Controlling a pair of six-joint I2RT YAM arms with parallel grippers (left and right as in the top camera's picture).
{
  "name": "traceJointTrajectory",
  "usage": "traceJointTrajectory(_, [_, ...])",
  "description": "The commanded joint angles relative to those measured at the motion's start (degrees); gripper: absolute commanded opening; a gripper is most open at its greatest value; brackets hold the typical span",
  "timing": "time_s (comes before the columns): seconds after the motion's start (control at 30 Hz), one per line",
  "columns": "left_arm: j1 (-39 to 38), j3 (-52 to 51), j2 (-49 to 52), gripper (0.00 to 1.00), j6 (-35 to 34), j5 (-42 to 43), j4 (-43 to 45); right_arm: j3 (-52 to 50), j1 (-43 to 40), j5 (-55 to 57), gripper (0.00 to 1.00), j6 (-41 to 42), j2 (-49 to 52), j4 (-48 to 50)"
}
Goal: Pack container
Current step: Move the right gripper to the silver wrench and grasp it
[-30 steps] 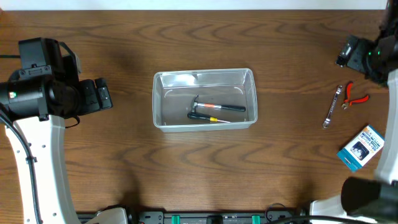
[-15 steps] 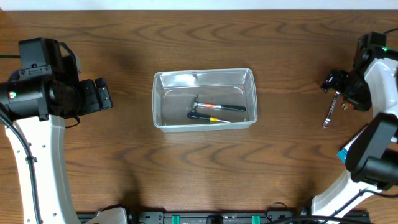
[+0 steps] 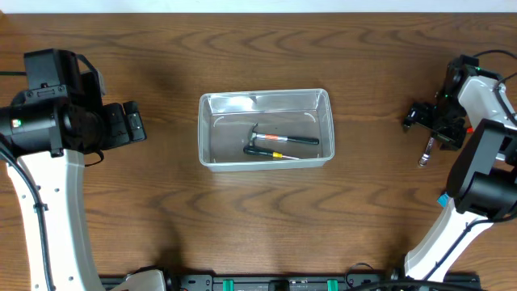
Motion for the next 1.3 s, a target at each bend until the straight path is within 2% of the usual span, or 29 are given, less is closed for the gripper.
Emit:
traceJointTrajectory(0.0, [0.02, -0.07, 0.11, 0.98, 0.57, -0.68, -0.13, -0.31, -0.39, -0.72, 0.98, -0.74, 0.39, 0.42])
traceJointTrajectory(0.57, [0.02, -0.07, 0.11, 0.98, 0.57, -0.7, -0.15, -7.1, -0.74, -0.74, 0.98, -0.72, 0.39, 5.18])
traceJointTrajectory(0.67, [0.02, -0.07, 0.11, 0.98, 0.59, -0.7, -0.15, -7.39, -0.74, -0.76, 0.95, -0.72, 0.39, 5.09])
traceJointTrajectory(0.73, [0.02, -0.07, 0.11, 0.98, 0.59, -0.7, -0.15, -7.39, -0.74, -0.76, 0.92, -0.72, 0.39, 4.94])
traceJointTrajectory(0.87, [0.02, -0.07, 0.11, 0.98, 0.59, -0.68, -0.17, -7.39, -0.74, -0.76, 0.75, -0.74, 0.39, 4.57])
traceJointTrajectory(1.03, [0.02, -0.07, 0.11, 0.98, 0.59, -0.68, -0.17, -7.39, -0.74, -0.74, 0.68, -0.74, 0.39, 4.28])
traceJointTrajectory(1.17, [0.02, -0.07, 0.11, 0.98, 0.59, -0.68, -0.2, -7.39, -0.74, -0.76, 0.53, -0.74, 0.39, 4.09])
traceJointTrajectory(1.27, [0.02, -0.07, 0.11, 0.98, 0.59, -0.7, -0.2, -7.39, -0.74, -0.76, 0.46, -0.74, 0.39, 4.04])
